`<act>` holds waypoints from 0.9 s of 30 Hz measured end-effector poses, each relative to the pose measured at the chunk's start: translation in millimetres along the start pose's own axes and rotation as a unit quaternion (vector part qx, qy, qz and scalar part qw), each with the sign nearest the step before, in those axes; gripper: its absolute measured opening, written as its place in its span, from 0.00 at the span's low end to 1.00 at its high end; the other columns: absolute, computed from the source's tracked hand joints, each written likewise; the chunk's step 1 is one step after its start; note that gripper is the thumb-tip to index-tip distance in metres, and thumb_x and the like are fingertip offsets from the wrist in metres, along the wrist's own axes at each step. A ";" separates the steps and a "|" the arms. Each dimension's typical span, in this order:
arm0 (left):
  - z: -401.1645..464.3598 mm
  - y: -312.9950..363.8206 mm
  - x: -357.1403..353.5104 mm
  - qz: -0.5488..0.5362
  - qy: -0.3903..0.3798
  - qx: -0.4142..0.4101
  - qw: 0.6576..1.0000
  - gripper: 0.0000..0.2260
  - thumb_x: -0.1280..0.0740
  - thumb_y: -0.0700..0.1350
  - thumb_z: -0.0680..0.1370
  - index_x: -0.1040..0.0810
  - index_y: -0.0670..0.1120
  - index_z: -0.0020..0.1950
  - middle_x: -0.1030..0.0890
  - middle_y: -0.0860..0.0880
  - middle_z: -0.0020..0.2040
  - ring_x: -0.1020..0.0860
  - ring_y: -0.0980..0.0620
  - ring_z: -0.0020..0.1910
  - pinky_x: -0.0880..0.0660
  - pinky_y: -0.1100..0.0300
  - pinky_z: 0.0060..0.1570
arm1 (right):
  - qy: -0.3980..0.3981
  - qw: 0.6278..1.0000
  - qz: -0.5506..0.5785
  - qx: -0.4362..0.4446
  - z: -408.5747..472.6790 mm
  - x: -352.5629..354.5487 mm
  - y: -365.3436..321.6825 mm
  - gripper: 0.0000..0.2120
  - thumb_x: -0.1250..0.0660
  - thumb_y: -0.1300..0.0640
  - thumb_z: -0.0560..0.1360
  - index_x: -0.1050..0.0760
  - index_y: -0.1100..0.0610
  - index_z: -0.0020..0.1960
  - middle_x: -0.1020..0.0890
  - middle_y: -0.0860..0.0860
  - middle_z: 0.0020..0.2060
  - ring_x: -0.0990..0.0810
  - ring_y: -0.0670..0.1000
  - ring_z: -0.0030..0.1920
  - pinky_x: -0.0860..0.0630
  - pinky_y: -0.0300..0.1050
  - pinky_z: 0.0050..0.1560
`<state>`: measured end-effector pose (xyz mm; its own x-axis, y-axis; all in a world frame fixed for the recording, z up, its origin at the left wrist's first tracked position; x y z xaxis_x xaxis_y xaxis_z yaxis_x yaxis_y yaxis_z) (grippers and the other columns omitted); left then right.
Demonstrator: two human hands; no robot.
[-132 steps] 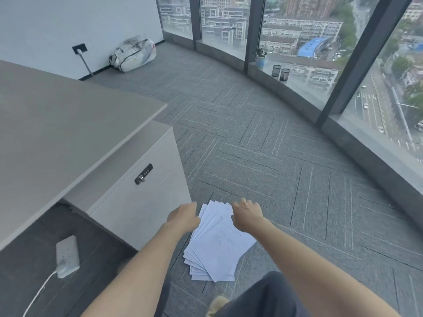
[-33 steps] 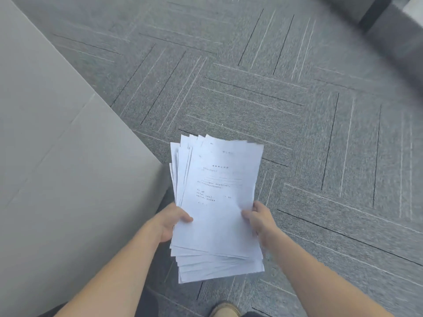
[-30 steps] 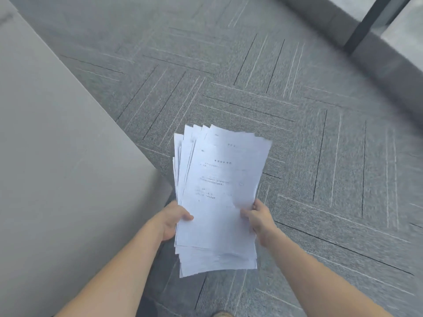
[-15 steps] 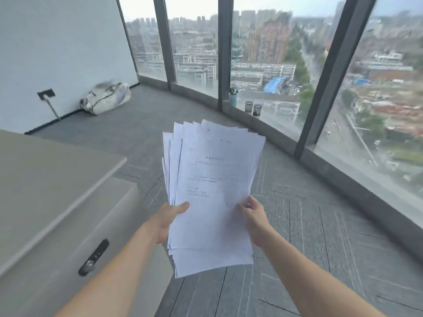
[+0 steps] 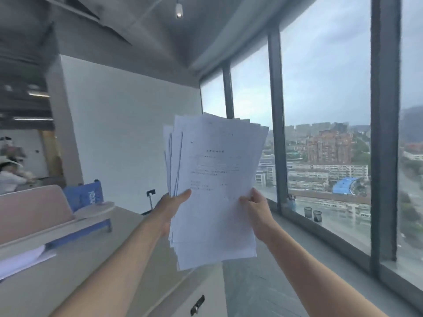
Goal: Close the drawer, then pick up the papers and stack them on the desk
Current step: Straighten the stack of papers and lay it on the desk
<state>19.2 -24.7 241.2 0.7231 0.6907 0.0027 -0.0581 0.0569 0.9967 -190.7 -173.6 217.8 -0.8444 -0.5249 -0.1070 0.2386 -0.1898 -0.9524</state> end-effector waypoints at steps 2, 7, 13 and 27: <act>-13.8 19.6 8.9 -0.012 -0.031 -0.019 0.999 0.41 0.20 0.63 0.58 0.25 0.47 0.66 0.20 0.47 0.62 0.22 0.43 0.61 0.26 0.44 0.62 | 0.003 0.999 0.030 0.023 -2.7 -13.5 -18.8 0.11 0.39 0.68 0.75 0.23 0.60 0.55 0.20 0.57 0.42 0.21 0.55 0.40 0.23 0.49 0.43; -105.2 85.1 116.3 0.006 0.085 -0.093 0.992 0.36 0.20 0.61 0.63 0.23 0.46 0.66 0.17 0.44 0.60 0.18 0.42 0.57 0.23 0.44 0.60 | -0.109 0.989 0.092 0.038 -48.3 -116.1 -92.9 0.19 0.42 0.74 0.72 0.22 0.60 0.57 0.16 0.60 0.46 0.18 0.57 0.41 0.20 0.47 0.41; -190.4 116.2 230.5 0.057 0.183 -0.142 0.971 0.16 0.30 0.50 0.77 0.21 0.46 0.63 0.17 0.46 0.60 0.18 0.44 0.56 0.25 0.44 0.64 | -0.223 0.961 0.156 0.052 -92.0 -242.0 -131.6 0.17 0.37 0.70 0.74 0.25 0.60 0.61 0.16 0.61 0.55 0.16 0.62 0.52 0.19 0.59 0.52; -270.0 -21.7 440.9 -0.009 0.354 -0.062 0.933 0.07 0.26 0.45 0.75 0.17 0.47 0.53 0.14 0.44 0.55 0.16 0.43 0.54 0.23 0.40 0.60 | -0.347 0.931 0.107 -0.031 -174.6 -469.6 5.3 0.14 0.35 0.69 0.73 0.22 0.64 0.58 0.16 0.62 0.54 0.15 0.61 0.52 0.18 0.55 0.51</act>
<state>153.4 473.2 198.8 0.0905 0.9895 -0.1127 -0.1615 0.1262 0.9788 123.3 216.8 213.1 -0.2625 -0.9590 -0.1065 0.3189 0.0179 -0.9476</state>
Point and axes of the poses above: each hand's wrist, its own z-axis towards the middle knuckle, its own x-axis out of the back of the hand, y = z × x, the point moved 5 cm from there along z, towards the middle knuckle
